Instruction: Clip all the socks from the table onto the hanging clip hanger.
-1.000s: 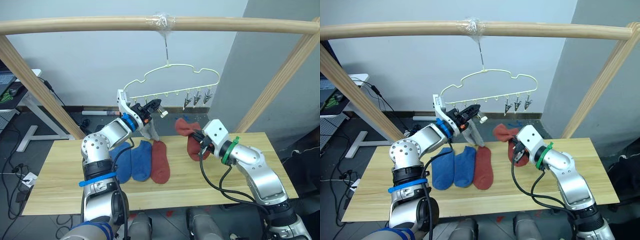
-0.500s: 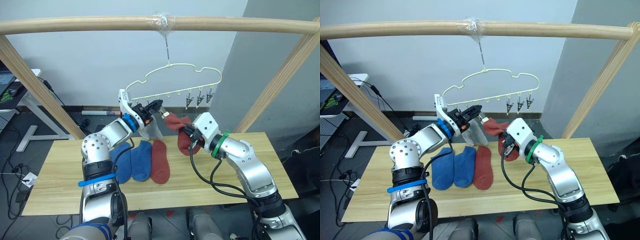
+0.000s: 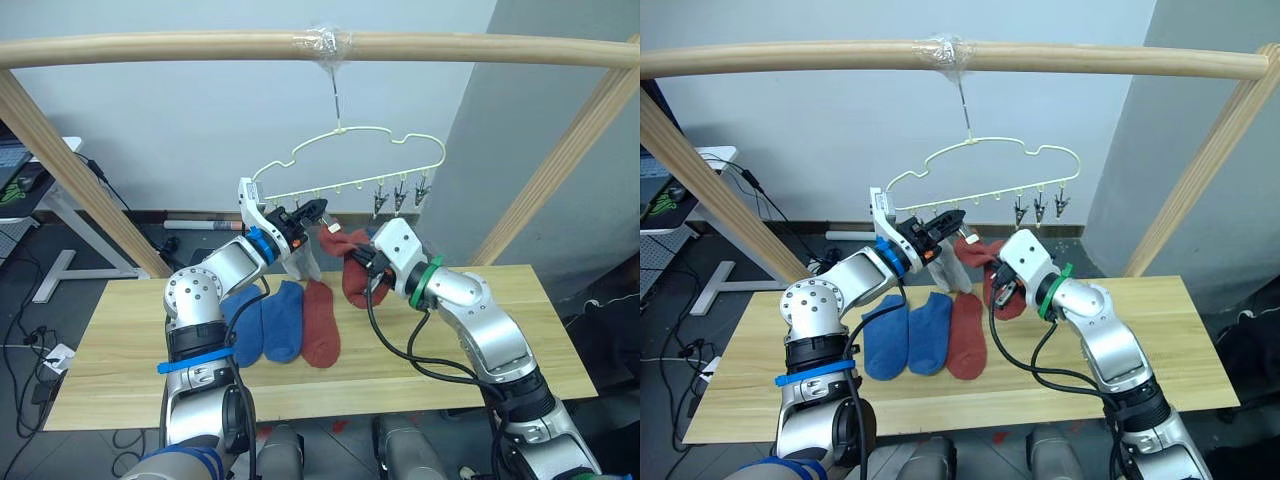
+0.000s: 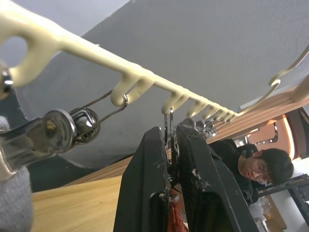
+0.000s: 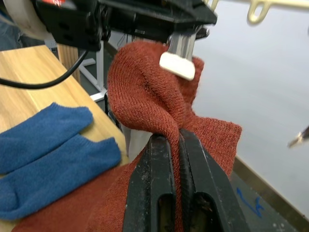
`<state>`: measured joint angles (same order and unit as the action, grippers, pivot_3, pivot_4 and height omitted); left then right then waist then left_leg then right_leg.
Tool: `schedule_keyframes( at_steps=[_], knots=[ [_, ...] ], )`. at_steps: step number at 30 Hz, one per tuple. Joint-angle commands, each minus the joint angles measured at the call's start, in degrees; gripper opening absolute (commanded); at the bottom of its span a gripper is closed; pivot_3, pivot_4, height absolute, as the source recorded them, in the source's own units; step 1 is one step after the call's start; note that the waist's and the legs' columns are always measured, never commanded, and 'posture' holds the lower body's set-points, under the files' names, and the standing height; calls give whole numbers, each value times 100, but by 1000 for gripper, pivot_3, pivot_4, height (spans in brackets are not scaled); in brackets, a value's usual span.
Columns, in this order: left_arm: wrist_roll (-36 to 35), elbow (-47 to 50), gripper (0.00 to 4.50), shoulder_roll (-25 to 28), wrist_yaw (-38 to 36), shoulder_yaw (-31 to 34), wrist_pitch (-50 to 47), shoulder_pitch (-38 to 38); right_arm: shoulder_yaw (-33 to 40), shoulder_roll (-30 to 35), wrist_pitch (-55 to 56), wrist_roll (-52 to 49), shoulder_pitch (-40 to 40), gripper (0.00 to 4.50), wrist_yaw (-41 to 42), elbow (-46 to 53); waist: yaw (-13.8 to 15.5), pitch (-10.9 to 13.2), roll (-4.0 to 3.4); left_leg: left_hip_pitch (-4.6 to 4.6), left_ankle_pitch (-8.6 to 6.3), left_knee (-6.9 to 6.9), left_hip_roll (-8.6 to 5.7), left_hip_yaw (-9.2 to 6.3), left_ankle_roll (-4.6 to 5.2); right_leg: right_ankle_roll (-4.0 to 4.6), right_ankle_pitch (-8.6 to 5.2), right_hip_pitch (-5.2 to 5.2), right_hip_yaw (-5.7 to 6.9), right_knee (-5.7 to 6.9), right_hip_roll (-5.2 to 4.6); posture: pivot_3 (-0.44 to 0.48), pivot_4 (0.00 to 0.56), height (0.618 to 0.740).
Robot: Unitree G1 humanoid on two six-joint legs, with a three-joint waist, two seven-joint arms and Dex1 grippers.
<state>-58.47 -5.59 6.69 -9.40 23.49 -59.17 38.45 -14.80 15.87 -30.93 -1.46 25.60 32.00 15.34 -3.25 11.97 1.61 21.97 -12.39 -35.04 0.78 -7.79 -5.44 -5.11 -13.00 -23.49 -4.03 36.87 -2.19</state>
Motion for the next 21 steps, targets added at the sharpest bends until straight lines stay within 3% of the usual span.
schedule_keyframes(
  at_steps=[1,2,11,15,19,21],
  knots=[
    [-60,316,64,30,-76,-96,107,-21,38,10,82,-43,82,31,-16,118,1,0,0,1,0,1,0,0,0,0,0,0,0,0,0,-4,176,740],
    [-98,330,771,30,-75,-82,108,-30,47,18,80,-45,82,0,-13,114,2,0,0,1,0,2,0,0,0,0,0,0,0,-1,0,-3,179,740],
    [-426,564,3410,124,138,57,-11,-166,63,27,117,-48,86,0,-21,23,-3,1,0,0,0,5,0,0,0,2,-2,-3,0,-1,0,4,185,740],
    [-1048,1134,4479,255,473,225,-361,-511,93,-5,162,-51,53,0,-68,-102,0,3,1,1,0,7,1,0,0,3,-2,-5,-1,-2,0,17,188,740],
    [-1918,1963,4479,543,1077,253,-814,-1195,181,-74,286,-39,-4,0,-196,-368,3,7,2,1,-2,15,4,0,-2,6,-6,-8,-1,-2,0,34,188,740],
    [-2261,2255,4500,758,1266,209,-875,-1479,235,-142,260,-120,-36,537,-228,-450,34,9,3,2,-3,16,4,-2,-2,7,-9,-9,0,0,0,49,190,740]
  ],
)
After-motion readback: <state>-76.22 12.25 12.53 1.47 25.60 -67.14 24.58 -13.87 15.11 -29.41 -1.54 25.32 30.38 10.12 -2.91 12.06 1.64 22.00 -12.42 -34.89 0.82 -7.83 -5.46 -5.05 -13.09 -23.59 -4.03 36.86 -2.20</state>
